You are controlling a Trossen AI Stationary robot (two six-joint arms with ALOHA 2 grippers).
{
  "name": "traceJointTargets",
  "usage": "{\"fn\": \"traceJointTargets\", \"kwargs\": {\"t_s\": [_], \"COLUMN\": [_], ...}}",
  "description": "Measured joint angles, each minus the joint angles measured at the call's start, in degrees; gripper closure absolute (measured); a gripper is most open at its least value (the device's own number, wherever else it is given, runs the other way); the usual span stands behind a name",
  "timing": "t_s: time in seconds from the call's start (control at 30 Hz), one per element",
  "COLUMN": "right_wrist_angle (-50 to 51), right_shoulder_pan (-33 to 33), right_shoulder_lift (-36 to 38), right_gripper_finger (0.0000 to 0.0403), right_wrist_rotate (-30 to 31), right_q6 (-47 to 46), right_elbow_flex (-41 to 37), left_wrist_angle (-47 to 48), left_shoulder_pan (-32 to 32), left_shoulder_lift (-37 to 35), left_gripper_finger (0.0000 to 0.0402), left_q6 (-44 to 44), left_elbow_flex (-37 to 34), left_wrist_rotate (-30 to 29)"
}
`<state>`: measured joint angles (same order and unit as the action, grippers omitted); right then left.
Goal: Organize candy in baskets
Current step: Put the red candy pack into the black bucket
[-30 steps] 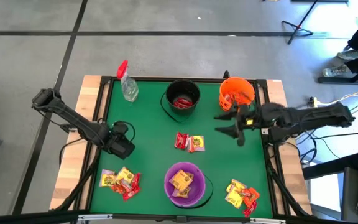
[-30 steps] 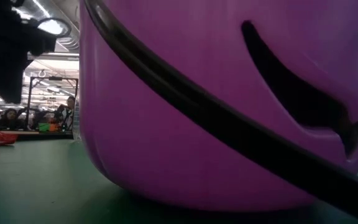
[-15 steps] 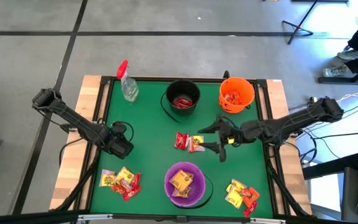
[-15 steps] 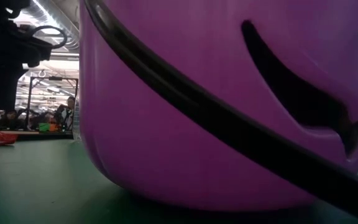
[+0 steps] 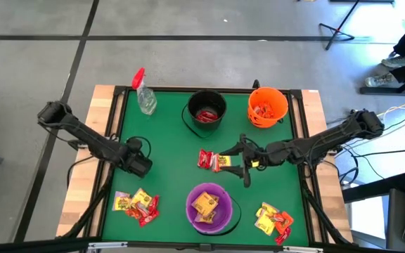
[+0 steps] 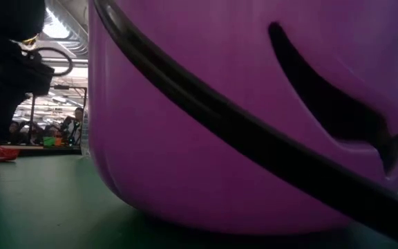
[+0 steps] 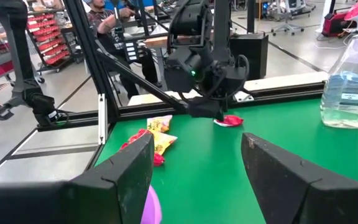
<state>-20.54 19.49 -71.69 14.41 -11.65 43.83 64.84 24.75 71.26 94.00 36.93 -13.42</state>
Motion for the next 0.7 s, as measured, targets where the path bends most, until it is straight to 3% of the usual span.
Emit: {"fn": "traceJointTargets", "kwargs": {"t_s": [0.37, 0.7], "right_wrist_angle": [0.0, -0.7], "right_shoulder_pan": [0.0, 0.0], "right_shoulder_lift": [-0.1, -1.3], "right_gripper_finger": [0.0162, 0.0162], "right_wrist_rotate": [0.0, 0.0], "right_q6": [-0.1, -0.3], "right_elbow_flex": [0.0, 0.0], "left_wrist_angle": [0.0, -0.2], "left_shoulder_pan": [-7.9, -10.9], "left_shoulder_lift": [6.3, 10.0], "left_gripper_finger": [0.0238, 0.0243], "left_q6": [-0.4, -8.0], "left_elbow_flex": [0.0, 0.0], "left_wrist_rotate": [4.8, 8.7]}}
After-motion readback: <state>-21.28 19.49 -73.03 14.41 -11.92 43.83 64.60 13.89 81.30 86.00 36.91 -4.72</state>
